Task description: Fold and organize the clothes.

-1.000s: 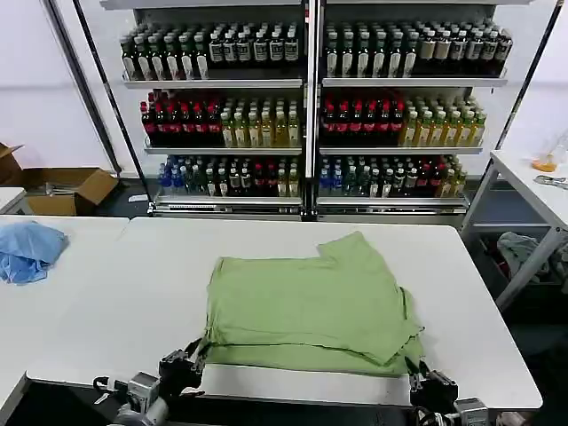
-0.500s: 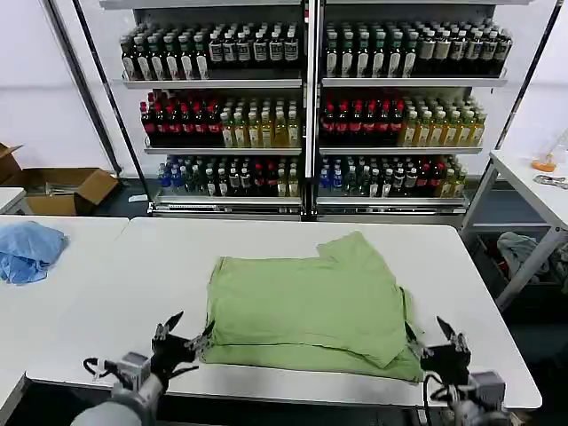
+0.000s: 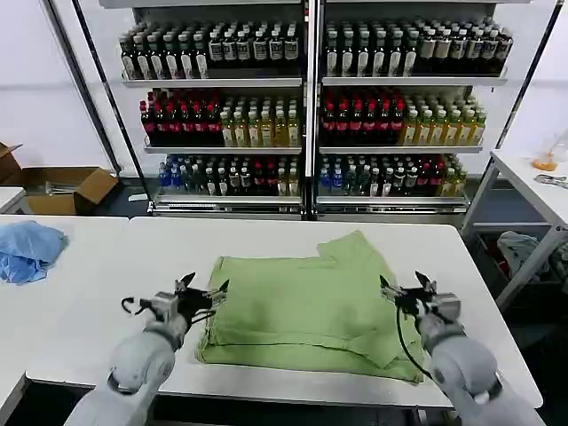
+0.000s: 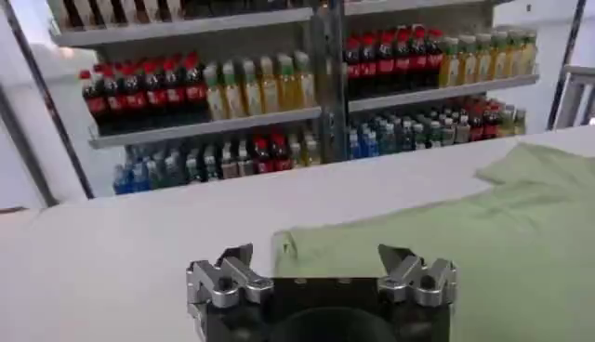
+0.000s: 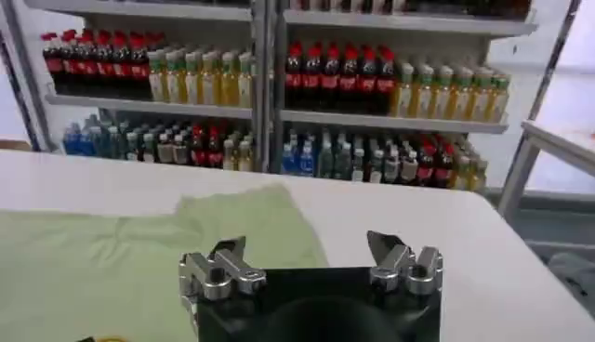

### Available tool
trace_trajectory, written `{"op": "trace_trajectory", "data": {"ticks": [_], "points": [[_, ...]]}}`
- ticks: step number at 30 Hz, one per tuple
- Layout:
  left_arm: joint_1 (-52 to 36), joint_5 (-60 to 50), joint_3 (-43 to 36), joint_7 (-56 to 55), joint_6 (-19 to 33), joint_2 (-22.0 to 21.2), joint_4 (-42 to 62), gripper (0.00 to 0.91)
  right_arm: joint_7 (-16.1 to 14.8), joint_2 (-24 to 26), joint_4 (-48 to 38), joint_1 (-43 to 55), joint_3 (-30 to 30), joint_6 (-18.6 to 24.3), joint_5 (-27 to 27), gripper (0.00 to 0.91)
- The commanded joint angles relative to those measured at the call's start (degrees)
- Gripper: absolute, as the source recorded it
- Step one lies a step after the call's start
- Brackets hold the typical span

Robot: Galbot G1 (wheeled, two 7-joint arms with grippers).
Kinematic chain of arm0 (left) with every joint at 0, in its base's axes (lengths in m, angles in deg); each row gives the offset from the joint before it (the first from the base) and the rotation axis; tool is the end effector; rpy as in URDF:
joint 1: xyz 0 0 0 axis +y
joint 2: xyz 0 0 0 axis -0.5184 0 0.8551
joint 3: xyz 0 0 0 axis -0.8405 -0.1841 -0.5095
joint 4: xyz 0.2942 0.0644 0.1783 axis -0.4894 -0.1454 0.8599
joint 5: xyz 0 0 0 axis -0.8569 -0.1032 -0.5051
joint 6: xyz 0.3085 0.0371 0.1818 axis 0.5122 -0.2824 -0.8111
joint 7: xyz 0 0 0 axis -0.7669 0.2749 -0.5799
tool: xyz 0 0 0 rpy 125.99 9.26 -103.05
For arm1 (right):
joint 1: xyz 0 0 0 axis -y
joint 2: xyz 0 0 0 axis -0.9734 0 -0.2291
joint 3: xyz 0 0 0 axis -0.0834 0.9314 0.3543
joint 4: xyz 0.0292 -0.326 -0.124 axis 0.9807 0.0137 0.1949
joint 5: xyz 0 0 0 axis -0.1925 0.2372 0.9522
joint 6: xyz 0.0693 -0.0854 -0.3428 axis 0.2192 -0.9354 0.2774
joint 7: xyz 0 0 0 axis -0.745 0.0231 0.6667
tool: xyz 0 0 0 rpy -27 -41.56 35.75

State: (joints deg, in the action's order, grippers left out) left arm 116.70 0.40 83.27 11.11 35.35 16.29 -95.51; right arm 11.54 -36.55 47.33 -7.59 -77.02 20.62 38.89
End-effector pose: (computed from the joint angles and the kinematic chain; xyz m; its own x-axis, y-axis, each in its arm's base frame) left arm 0.3642 0.0462 -0.2692 -0.8916 0.1715 0.4191 0.2228 0.9719 0.0765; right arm 0.3656 -0.0675 -0.2456 -0.9186 -0.0493 0.3920 -0.0771 0.9955 -0.0556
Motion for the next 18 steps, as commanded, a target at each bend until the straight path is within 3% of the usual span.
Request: {"op": "trace_trajectory", "data": {"ticks": [1,18], "points": [[-18.16,1.02,-8.46,0.23,-1.21,-1.98,19.27,0.907,0.57,-3.36,-19.51,18.66,9.44,-1.25,-2.86,0.907],[-22.48,0.25,-9.80,-1.34,-1.23,-5.01,30.78,0.907,-3.04,-12.57,-42.08,30.47,13.70,0.82,1.44,0.907]]}}
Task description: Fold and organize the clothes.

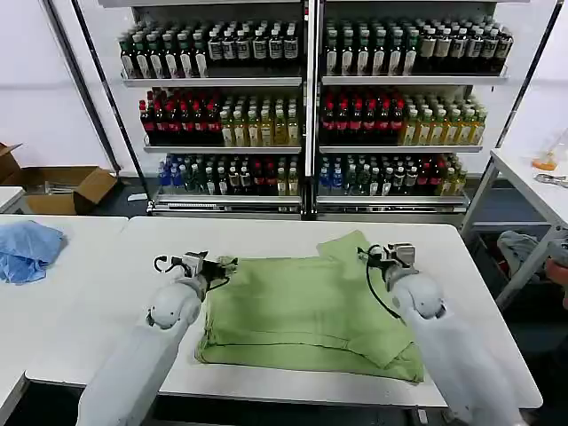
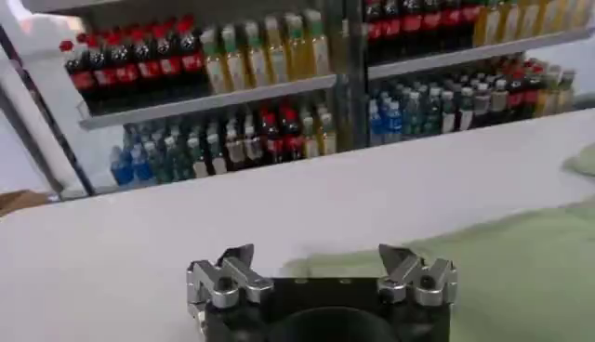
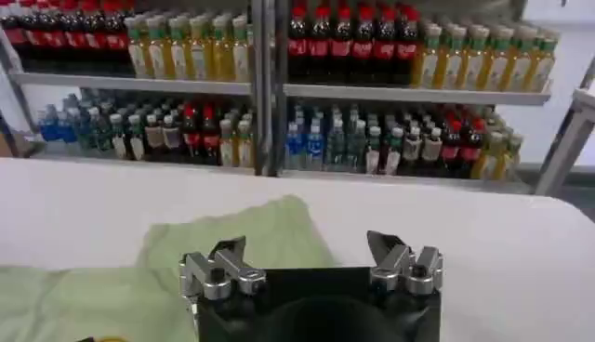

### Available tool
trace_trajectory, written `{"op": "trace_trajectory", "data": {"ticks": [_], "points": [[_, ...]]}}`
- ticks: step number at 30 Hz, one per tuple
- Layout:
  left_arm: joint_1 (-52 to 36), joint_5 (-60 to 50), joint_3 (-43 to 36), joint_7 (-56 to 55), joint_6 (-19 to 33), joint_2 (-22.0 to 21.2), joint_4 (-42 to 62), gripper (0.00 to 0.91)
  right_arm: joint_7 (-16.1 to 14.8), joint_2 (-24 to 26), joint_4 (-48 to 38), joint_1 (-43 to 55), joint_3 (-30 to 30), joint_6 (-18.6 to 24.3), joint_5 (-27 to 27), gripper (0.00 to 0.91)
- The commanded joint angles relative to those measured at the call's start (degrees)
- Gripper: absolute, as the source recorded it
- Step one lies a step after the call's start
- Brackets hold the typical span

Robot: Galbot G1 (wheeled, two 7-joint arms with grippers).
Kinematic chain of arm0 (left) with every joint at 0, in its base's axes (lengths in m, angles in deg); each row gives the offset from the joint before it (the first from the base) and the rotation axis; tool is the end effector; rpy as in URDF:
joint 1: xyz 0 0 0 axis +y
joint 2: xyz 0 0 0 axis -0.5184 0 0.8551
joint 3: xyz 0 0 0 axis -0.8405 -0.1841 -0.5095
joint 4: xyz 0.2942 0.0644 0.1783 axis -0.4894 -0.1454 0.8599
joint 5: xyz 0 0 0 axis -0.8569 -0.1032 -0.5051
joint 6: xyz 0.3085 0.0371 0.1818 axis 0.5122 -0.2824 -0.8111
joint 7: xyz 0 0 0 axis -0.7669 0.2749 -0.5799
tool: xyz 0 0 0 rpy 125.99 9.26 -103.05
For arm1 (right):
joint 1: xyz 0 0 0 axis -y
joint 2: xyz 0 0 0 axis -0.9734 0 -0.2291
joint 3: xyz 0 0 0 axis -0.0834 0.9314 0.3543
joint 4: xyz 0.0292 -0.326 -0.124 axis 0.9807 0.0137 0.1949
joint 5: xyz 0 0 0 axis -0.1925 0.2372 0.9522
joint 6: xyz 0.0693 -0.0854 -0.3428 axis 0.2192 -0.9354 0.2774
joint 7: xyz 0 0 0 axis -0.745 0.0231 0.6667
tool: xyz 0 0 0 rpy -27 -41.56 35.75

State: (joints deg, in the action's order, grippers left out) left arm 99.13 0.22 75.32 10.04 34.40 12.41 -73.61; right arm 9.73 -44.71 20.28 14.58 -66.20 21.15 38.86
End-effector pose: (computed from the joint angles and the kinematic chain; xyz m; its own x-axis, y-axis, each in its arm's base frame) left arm 0.4671 0.0374 -0.2888 -0.8574 0.0896 0.5067 0.1751 0.9768 0.1235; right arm 0.4941 -0.0401 -0.2657 -0.8833 -0.0317 0.4678 -0.0597 0.9972 -0.0451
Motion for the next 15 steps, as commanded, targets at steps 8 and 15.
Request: {"op": "trace_trajectory", "data": {"ticks": [8,15], "points": [[-4.30,1.56,-1.96,0.11,-0.29,-1.99,8.91,0.413,-2.90,-7.22,-20.58,9.61,2.40,1.02,4.03,0.907],[-3.55,1.61,-1.84,0.27,-0.27,-2.28,8.85,0.091,-5.35,-9.12,-23.54,10.72,1.89,0.72,4.03,0.524]]}}
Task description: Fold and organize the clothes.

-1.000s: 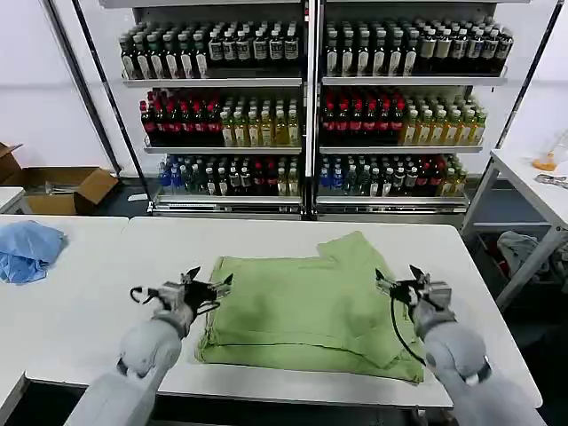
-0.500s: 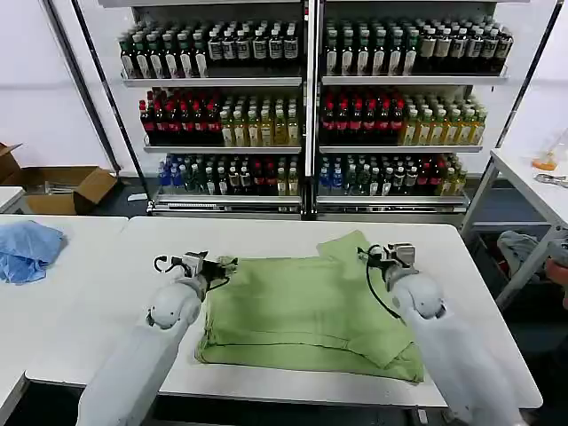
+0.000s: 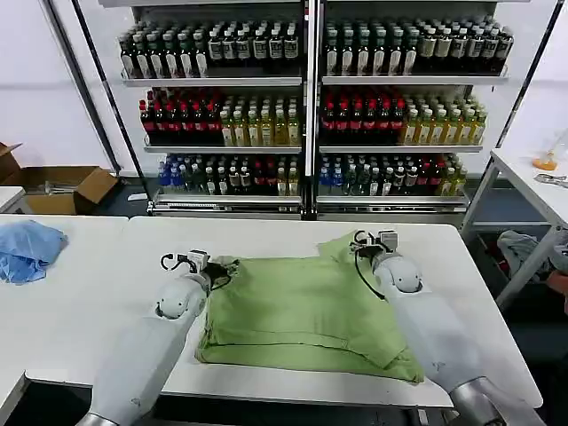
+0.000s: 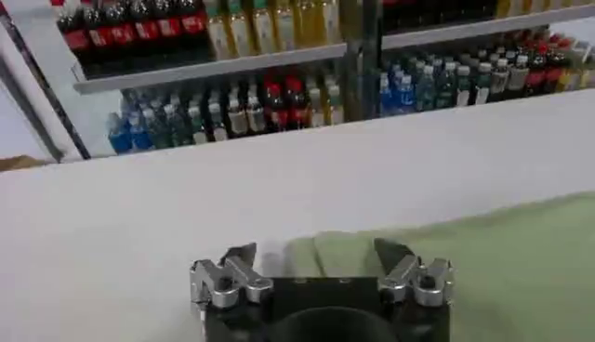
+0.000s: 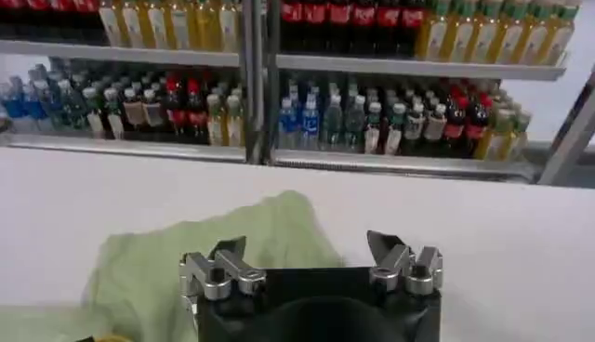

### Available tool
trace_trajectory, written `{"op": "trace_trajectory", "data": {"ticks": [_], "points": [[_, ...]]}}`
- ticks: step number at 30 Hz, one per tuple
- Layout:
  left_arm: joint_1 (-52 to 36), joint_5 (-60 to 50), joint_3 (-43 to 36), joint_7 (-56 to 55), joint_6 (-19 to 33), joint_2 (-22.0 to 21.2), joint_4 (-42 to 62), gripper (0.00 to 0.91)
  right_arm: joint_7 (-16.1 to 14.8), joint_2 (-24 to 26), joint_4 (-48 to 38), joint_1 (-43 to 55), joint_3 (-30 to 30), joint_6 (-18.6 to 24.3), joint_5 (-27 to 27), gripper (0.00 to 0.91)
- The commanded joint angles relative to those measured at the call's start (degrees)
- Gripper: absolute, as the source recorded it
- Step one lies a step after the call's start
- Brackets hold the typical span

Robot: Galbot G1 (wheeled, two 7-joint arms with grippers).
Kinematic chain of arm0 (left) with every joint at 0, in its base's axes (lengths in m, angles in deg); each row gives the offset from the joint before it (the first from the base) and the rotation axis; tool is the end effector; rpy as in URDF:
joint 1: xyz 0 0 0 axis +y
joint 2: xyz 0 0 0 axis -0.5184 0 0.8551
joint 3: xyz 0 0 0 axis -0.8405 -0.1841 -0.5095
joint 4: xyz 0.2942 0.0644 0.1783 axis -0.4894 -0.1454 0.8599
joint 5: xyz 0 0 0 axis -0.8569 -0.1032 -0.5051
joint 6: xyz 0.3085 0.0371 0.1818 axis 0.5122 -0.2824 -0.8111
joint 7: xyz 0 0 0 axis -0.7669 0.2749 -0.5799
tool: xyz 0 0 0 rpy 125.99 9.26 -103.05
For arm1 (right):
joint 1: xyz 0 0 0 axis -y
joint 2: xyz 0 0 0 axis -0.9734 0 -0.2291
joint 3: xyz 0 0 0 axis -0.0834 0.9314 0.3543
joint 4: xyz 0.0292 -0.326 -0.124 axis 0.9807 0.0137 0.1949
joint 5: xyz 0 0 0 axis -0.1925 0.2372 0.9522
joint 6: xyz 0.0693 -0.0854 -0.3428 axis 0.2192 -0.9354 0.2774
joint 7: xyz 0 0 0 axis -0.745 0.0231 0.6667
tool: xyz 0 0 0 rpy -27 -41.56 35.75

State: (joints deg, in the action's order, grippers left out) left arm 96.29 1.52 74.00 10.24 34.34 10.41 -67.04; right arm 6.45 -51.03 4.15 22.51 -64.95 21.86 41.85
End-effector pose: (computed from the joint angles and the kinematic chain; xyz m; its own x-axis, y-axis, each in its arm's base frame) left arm 0.4856 0.0334 -0.3065 -0.8249 0.0849 0.5588 0.1642 0.9820 0.0931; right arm 0.5458 -0.0274 -0.2879 -0.8419 -0.0175 0.5394 -0.0445 0.9983 -0.0370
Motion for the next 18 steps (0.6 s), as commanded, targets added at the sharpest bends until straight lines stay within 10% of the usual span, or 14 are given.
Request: {"op": "trace_trajectory", "data": {"ticks": [1,18], "points": [[-0.59,0.40,-0.52,0.12,-0.21,-0.19,2.18,0.081,-2.38,-2.92,-7.39,2.76,0.72,-0.14,1.00,0.091],[2.20,7.73,1.55,1.56,0.45,1.59,-3.24,0.060,-4.99,-1.92,-2.39,-0.02,0.76,-0.85,-0.42,0.000]]}}
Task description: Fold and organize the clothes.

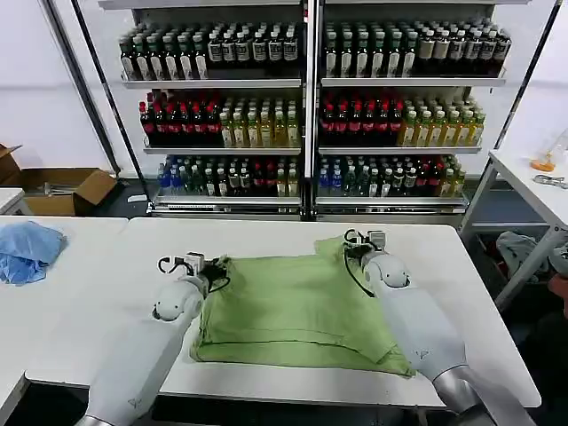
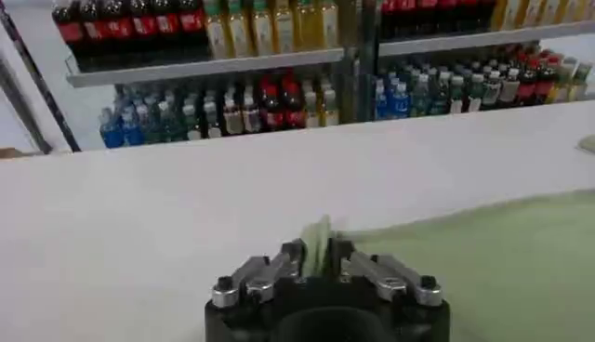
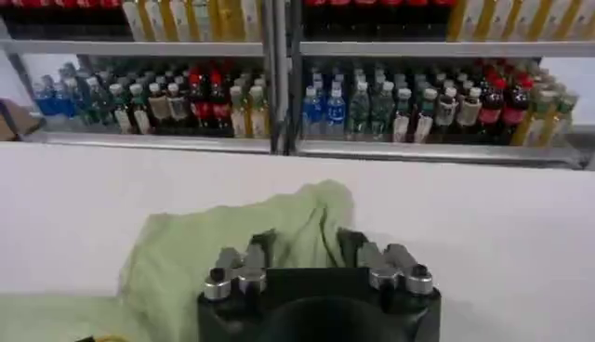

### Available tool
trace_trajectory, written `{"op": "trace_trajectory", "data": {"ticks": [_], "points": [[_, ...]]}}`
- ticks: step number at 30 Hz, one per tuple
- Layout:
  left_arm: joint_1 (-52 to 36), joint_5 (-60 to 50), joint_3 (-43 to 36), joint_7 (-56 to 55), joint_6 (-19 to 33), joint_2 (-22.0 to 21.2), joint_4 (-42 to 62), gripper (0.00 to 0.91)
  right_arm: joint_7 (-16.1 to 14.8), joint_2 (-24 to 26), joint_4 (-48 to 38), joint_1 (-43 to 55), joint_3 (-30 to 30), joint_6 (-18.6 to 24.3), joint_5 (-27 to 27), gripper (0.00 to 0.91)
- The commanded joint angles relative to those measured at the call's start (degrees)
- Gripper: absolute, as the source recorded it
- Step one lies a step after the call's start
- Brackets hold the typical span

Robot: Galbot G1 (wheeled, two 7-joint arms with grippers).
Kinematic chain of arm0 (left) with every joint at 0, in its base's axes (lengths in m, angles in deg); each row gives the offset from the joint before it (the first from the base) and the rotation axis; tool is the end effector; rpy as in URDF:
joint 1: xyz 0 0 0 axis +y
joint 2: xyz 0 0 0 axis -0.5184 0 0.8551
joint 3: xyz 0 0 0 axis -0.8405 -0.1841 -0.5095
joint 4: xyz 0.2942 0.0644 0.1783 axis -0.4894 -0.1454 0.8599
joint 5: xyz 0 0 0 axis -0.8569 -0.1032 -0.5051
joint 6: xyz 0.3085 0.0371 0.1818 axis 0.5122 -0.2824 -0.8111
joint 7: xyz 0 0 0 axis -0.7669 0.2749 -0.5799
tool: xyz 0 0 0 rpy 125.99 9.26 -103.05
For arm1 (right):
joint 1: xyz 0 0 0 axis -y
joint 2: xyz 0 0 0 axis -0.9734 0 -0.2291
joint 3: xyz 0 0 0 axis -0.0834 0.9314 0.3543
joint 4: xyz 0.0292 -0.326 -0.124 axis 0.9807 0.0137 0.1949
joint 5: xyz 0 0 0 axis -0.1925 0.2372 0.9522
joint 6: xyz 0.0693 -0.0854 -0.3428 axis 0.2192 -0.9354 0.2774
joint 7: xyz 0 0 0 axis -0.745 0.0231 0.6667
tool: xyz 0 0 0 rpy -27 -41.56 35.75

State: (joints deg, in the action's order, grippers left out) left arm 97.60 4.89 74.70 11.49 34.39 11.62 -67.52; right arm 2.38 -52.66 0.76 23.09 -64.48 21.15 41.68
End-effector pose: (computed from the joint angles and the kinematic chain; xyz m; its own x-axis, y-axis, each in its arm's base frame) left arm 0.4789 0.0457 -0.3121 -0.8089 0.1177 0.5761 0.1667 0.9855 0.0327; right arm 0.5496 -0.0196 -0.3027 -0.8059 -0.0879 0.5855 -0.0994 0.9950 0.0125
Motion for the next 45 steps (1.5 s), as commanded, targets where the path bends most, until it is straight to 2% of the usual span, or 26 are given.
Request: {"op": "trace_trajectory", "data": {"ticks": [1,10,16,31,40,45], "points": [[1.30,4.91,1.15,0.33,0.61,0.48,-3.40,0.060,-0.93,-0.07,1.91,-1.02,0.22,0.12,-0.42,0.000],[4.98,10.03,4.37,0.88,2.13,2.72,-11.57,0.060,0.89,3.24,14.96,-6.76,-2.73,4.44,-3.13,0.000],[7.61,11.20,6.49,1.15,2.10,3.76,-16.66,0.060,1.67,5.93,22.91,-10.34,-4.95,5.21,-4.68,0.000],[16.20,12.62,10.48,1.25,0.60,6.53,-27.71,0.050,2.78,14.39,48.27,-29.14,-14.34,2.41,-6.62,0.000],[25.52,10.25,14.56,1.40,-0.23,9.55,-34.11,0.050,4.28,14.97,58.10,-43.68,-22.28,0.09,-5.93,0.000],[29.32,5.89,14.96,1.89,-0.26,9.94,-35.06,0.050,5.19,13.80,60.08,-48.15,-24.12,-0.81,-5.35,0.000]]}}
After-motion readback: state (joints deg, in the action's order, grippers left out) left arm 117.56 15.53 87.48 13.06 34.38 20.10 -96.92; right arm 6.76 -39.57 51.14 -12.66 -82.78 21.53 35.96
